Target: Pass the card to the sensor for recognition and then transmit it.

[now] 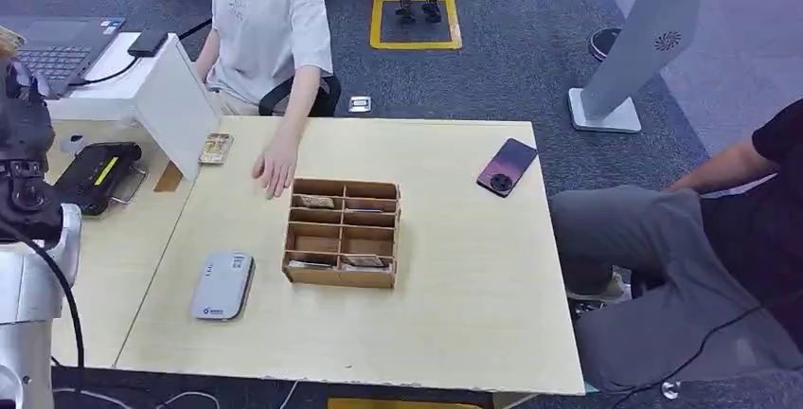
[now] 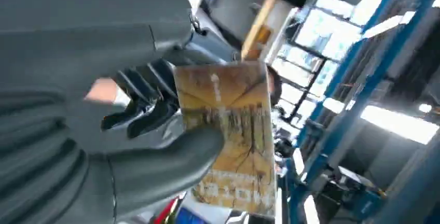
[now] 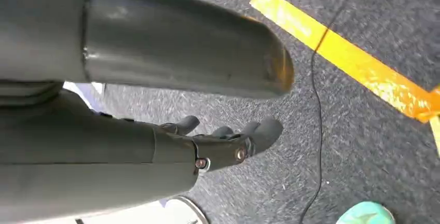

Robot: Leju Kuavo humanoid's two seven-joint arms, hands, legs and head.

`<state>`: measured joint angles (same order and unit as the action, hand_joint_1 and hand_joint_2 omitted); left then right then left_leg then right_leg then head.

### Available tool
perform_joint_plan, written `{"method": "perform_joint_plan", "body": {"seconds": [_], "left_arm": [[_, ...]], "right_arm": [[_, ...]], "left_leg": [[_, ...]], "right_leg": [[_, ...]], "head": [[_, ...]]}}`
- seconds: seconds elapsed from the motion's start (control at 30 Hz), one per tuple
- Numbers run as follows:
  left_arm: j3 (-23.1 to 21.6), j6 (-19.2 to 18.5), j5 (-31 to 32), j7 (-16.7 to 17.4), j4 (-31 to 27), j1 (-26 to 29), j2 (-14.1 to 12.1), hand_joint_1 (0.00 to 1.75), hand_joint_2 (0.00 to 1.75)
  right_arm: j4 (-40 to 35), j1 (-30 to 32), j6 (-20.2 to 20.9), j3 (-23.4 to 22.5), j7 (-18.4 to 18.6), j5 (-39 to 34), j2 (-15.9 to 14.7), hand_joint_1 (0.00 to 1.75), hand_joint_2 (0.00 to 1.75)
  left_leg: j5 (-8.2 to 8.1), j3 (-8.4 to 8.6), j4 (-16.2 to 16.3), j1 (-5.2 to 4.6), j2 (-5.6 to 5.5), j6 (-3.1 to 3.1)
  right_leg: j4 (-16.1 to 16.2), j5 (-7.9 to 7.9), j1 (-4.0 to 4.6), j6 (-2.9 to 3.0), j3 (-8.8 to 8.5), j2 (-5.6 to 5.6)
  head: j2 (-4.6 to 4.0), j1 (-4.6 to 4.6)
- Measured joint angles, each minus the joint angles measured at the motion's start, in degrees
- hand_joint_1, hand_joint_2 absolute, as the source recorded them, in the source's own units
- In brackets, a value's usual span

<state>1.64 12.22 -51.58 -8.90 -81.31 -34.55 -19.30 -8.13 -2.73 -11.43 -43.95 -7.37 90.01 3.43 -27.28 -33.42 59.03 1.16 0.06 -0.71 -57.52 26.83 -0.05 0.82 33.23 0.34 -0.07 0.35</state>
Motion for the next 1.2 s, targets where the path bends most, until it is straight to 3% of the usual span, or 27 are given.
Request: {"method": "perform_joint_plan", "body": {"seconds": [0.1, 0.17, 1.2], "left_arm": [[0.3, 0.0, 16.5, -0.3, -1.0, 0.0, 0.0, 1.75, 1.75], [0.3, 0.0, 22.0, -0.3, -1.5, 0.0, 0.0, 1.75, 1.75], [0.5, 0.8, 22.8, -1.4, -2.1, 0.2, 0.0, 1.75, 1.75]], "right_arm": [[0.0, -0.2, 0.0, 0.1, 0.0, 0.0, 0.0, 0.0, 0.0], [0.0, -0.2, 0.0, 0.2, 0.0, 0.0, 0.0, 0.0, 0.0], [0.0, -0.2, 0.0, 0.9, 0.0, 0.0, 0.0, 0.0, 0.0]], "left_leg": [[0.0, -0.04, 0.0, 0.01, 0.01, 0.0], [0.0, -0.06, 0.0, 0.01, 0.0, 0.0], [-0.01, -0.07, 0.0, 0.01, 0.01, 0.0]], "right_leg": [[0.0, 0.0, 0.01, 0.0, 0.04, 0.01], [0.0, 0.01, 0.0, 0.0, 0.05, -0.01], [0.0, 0.01, 0.01, 0.0, 0.06, 0.0]], "head": [[0.0, 0.02], [0.0, 0.02], [0.0, 0.0]]}}
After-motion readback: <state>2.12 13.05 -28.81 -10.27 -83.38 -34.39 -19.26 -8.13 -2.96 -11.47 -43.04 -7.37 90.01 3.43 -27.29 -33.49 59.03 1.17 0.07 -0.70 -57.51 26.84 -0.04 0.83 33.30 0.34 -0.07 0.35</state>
